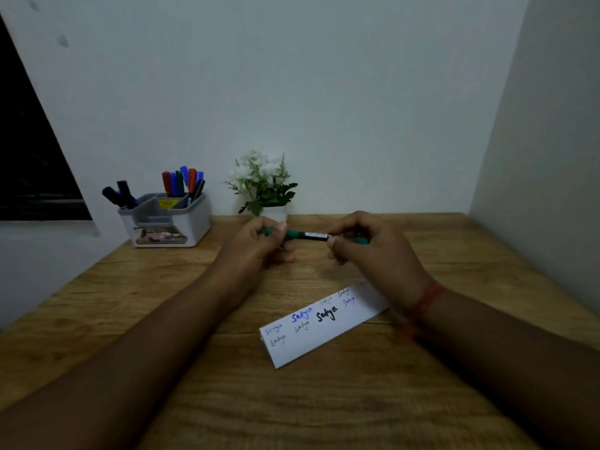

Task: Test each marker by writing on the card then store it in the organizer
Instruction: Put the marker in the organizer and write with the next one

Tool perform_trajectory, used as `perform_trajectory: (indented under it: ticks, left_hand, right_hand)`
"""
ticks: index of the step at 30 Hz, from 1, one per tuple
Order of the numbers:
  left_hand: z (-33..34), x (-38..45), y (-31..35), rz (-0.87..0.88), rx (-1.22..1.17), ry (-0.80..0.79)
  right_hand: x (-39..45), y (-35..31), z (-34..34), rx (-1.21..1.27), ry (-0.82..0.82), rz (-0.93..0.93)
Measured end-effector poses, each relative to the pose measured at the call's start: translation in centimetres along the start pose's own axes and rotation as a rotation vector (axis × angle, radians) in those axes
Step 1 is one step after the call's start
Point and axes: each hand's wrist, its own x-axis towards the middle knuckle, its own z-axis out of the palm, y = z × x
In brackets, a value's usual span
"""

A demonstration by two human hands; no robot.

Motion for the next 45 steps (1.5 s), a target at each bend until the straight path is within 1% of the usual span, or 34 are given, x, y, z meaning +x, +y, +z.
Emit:
perform_trajectory:
  ticks: [3,4,5,7,9,14,17,18,19,20,21,22,23,24,25,28,30,32,37,42,43,45]
  left_hand:
    - [-0.6,-0.7,-0.1,0.097,0.223,-0.102]
    - [-0.2,-0.9,-0.1,0.127,0.267,-0.131]
    - [0.1,-1.0,-0.2,0.157,0.310,-0.161]
    - [0.7,-1.1,-0.4,0.203,0.401,-0.216]
    - [0.8,-1.0,-0.7,0.213,0.453,-0.245]
    - [-0.8,0.1,-0.7,0.203,0.474,-0.276]
    - [-0.9,0.4,-0.8,0.145,0.446,-0.327]
    - [-1.0,0.5,-0.8,0.110,0.447,-0.311]
    - [-1.6,0.8,-0.6,0.067,0.464,-0.238]
    - [-2.5,1.2,-0.3,0.016,0.484,-0.115]
    - [-3.8,1.4,0.1,-0.026,0.465,0.023]
    - [-5.2,1.5,0.5,-0.050,0.393,0.136]
    - [-5.9,1.3,0.7,-0.041,0.328,0.197]
    - [-5.9,1.1,0.8,-0.004,0.331,0.203]
    - [-5.2,0.8,0.7,0.038,0.392,0.166]
    - [-1.1,0.5,-0.6,0.155,0.652,-0.016]
    - [0.4,0.6,-1.4,0.233,0.826,-0.079]
    - [0.4,1.1,-2.1,0.293,0.943,-0.098]
    - [-0.2,1.5,-3.0,0.290,0.971,-0.112]
    - [-0.6,1.3,-2.4,0.279,1.113,-0.099]
    - [-0.6,1.3,-2.2,0.276,1.139,-0.118]
    - [-0.5,1.2,-2.0,0.268,1.204,-0.170]
  right_hand:
    - [-0.1,-0.7,-0.1,0.364,0.003,0.052]
    - [-0.2,-0.8,0.0,0.431,-0.022,0.081]
    - [-0.4,-0.8,0.2,0.446,-0.049,0.104]
    - [-0.9,-0.7,0.6,0.370,-0.084,0.126]
    - [-1.3,-0.8,1.0,0.288,-0.073,0.125]
    - [-1.4,-1.7,1.4,0.105,-0.045,0.046]
    - [-1.6,-1.8,2.0,0.022,-0.045,-0.023]
    - [-1.7,-1.9,2.0,-0.017,-0.025,-0.064]
    - [-1.7,-2.0,1.9,-0.057,0.015,-0.111]
    - [-1.6,-2.2,1.4,-0.086,0.071,-0.151]
    - [-1.3,-2.4,0.7,-0.093,0.126,-0.174]
    - [-1.0,-2.7,-0.1,-0.085,0.162,-0.176]
    - [-0.7,-2.7,-0.9,-0.078,0.177,-0.158]
    - [-0.5,-2.5,-1.3,-0.076,0.173,-0.122]
    - [-0.4,-2.2,-1.4,-0.079,0.154,-0.077]
    - [-0.7,-1.1,-0.5,-0.074,0.082,0.018]
    - [-0.8,-0.7,-0.1,-0.048,0.061,0.040]
    - [-0.8,-0.6,0.1,-0.053,0.042,0.048]
    - [-0.9,-0.5,0.2,-0.069,0.025,0.062]
    - [-0.6,-0.4,0.0,-0.032,0.023,0.096]
    - [-0.6,-0.5,-0.1,-0.042,0.025,0.097]
    - [-0.6,-0.8,-0.5,-0.157,0.027,0.062]
